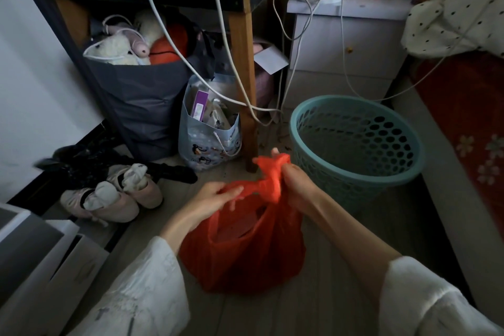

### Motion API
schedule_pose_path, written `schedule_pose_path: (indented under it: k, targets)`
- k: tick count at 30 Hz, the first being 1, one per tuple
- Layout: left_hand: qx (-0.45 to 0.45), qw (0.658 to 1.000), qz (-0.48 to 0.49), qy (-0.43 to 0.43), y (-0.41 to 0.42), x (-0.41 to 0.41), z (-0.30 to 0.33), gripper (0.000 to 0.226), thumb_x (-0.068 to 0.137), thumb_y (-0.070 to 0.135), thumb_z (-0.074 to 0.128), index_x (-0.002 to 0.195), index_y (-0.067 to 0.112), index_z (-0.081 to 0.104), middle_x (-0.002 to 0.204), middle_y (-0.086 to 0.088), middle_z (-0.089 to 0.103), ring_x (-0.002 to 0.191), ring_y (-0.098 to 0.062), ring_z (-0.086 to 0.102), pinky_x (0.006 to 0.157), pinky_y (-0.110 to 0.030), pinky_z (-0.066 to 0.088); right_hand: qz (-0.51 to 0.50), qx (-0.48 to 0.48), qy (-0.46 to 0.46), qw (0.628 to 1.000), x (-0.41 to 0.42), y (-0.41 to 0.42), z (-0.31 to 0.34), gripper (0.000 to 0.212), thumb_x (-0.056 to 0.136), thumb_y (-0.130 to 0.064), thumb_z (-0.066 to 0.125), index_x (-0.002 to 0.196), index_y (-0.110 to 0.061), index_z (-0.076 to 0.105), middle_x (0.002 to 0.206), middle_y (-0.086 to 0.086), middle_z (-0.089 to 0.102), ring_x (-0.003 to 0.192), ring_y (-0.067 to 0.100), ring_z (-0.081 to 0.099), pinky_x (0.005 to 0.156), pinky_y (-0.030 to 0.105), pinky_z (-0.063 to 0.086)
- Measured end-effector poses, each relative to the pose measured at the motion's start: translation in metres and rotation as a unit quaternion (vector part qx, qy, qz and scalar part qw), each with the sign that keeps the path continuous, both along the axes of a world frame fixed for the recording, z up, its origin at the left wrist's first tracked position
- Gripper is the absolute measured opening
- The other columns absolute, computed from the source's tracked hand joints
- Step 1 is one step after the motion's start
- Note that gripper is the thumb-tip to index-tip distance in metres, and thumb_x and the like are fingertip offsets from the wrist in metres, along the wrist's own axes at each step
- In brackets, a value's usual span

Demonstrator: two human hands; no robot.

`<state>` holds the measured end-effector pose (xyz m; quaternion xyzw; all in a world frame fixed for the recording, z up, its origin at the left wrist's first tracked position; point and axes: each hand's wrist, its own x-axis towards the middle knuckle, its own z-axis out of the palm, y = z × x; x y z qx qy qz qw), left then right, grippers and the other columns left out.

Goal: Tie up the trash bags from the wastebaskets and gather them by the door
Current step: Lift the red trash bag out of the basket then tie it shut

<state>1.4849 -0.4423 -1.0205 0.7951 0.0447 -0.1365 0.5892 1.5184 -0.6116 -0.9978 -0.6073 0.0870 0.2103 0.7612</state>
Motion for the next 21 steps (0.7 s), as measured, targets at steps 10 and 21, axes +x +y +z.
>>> schedule_pose_path:
  k: [10, 21]
  targets:
    - [-0.193, 0.963, 0.033, 0.186, 0.004, 0.008, 0.013, 0.018, 0.087, 0.026, 0.052, 0.073, 0.017, 0.057, 0.044, 0.005, 0.051, 0.04, -0.009, 0.048, 0.045, -0.02, 0.036, 0.063, -0.38, -0.297, 0.874, 0.0, -0.008, 0.006, 0.018, 0.078, -0.004, 0.065, 0.09, -0.012, 0.076, 0.096, 0.004, 0.069, 0.092, 0.016, 0.064, 0.088, 0.027, 0.051]
    - [-0.148, 0.984, 0.039, 0.095, -0.004, 0.006, 0.017, 0.014, 0.082, 0.002, 0.058, 0.095, 0.004, 0.064, 0.068, -0.005, 0.074, 0.056, -0.014, 0.066, 0.056, -0.022, 0.044, 0.015, -0.345, -0.329, 0.879, -0.006, -0.005, 0.008, 0.015, 0.076, -0.006, 0.069, 0.089, -0.011, 0.076, 0.08, -0.018, 0.057, 0.089, 0.008, 0.06, 0.085, 0.016, 0.047]
